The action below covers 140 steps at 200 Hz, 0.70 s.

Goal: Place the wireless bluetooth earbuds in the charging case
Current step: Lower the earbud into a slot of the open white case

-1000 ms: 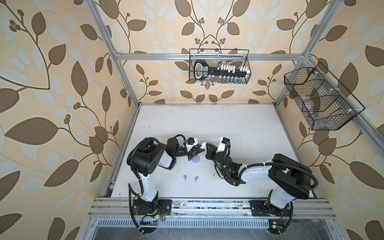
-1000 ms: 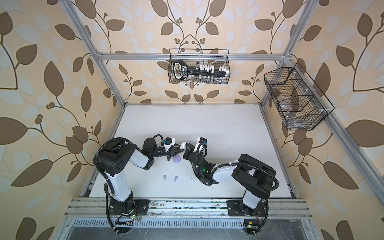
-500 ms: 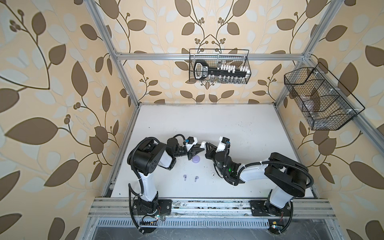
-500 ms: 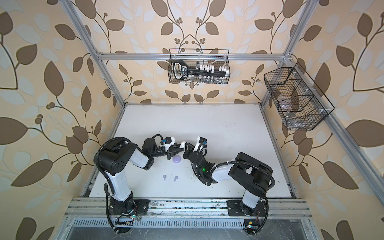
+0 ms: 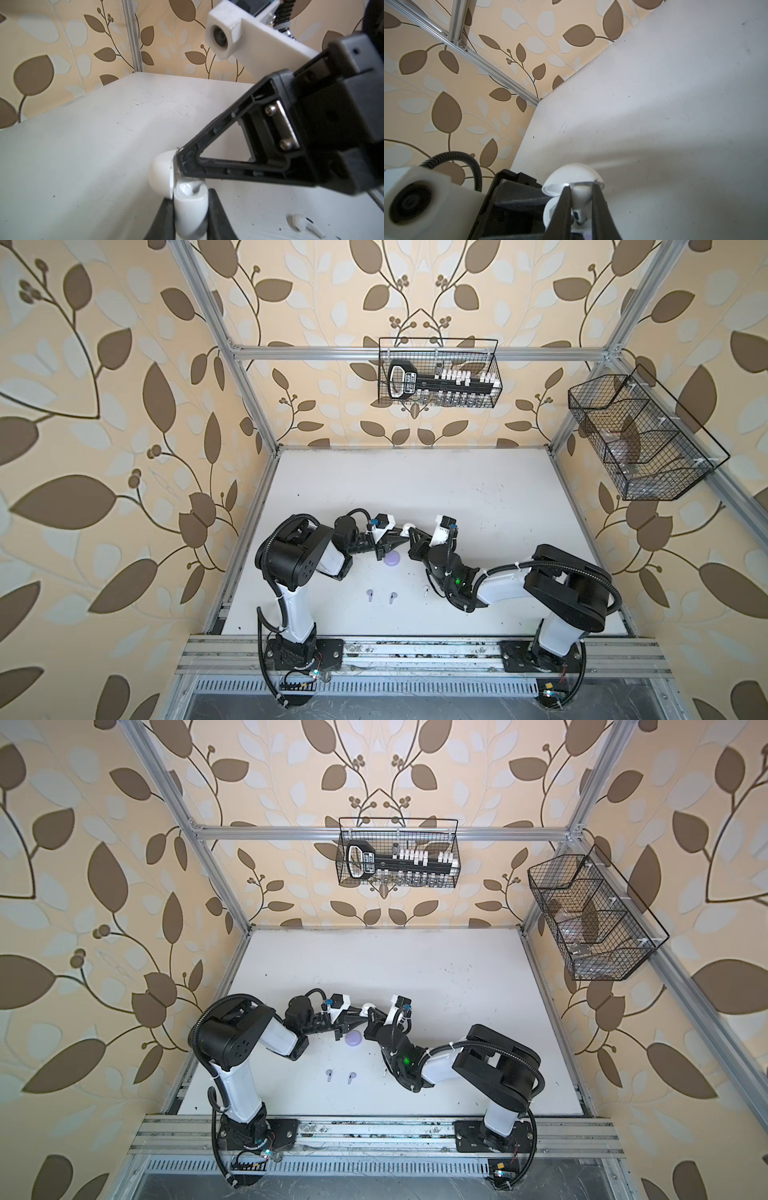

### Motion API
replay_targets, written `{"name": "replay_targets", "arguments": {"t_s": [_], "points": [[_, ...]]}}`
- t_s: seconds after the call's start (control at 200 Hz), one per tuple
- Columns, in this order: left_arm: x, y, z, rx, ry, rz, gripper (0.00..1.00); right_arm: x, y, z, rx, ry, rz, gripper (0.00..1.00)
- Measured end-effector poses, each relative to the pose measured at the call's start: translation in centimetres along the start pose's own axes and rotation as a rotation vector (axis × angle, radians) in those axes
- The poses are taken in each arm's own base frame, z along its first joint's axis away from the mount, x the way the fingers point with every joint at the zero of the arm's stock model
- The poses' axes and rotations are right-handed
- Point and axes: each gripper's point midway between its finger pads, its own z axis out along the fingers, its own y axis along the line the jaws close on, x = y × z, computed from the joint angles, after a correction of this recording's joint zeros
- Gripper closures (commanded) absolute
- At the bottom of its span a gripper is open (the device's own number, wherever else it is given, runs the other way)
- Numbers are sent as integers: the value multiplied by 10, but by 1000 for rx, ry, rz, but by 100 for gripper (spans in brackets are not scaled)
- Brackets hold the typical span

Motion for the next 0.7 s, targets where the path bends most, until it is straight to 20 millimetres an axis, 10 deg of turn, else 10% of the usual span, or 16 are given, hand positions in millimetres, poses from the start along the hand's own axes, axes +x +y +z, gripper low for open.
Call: {"name": "replay_targets", "arguments": {"t_s": [0.7], "points": [[1,0,0,0,2,-3,100,3,-1,0,4,8,1,78]]}}
